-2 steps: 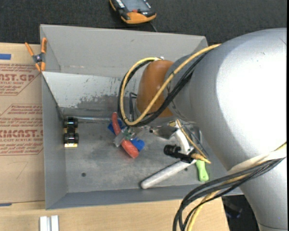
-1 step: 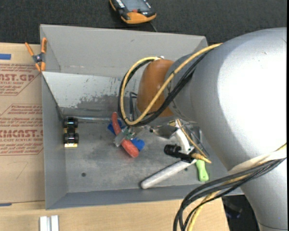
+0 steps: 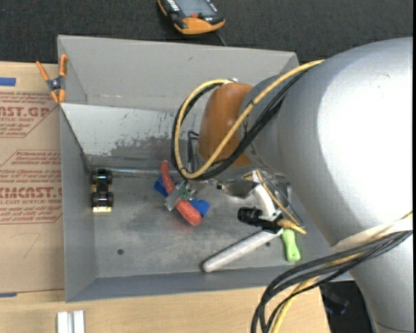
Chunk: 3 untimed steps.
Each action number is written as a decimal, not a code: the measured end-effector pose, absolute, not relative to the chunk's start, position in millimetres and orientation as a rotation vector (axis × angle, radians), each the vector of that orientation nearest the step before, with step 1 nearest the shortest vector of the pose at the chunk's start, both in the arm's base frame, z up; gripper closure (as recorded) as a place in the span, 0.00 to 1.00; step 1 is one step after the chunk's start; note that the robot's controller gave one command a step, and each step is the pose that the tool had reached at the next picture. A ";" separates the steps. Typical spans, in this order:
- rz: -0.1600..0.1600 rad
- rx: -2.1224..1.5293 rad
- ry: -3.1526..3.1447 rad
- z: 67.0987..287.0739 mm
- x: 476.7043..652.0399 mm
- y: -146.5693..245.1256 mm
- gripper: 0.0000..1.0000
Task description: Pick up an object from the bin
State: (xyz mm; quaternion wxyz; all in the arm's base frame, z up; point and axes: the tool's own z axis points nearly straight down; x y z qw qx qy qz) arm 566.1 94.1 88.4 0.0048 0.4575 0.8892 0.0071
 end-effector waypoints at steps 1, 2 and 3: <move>0.020 1.433 2.787 108.0 565.3 94.0 1.00; 0.022 1.432 2.787 126.3 565.7 94.1 1.00; 0.015 1.434 2.792 152.8 564.2 93.8 1.00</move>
Offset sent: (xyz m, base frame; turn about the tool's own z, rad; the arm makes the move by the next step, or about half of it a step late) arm -0.0008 0.0000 0.0459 0.0001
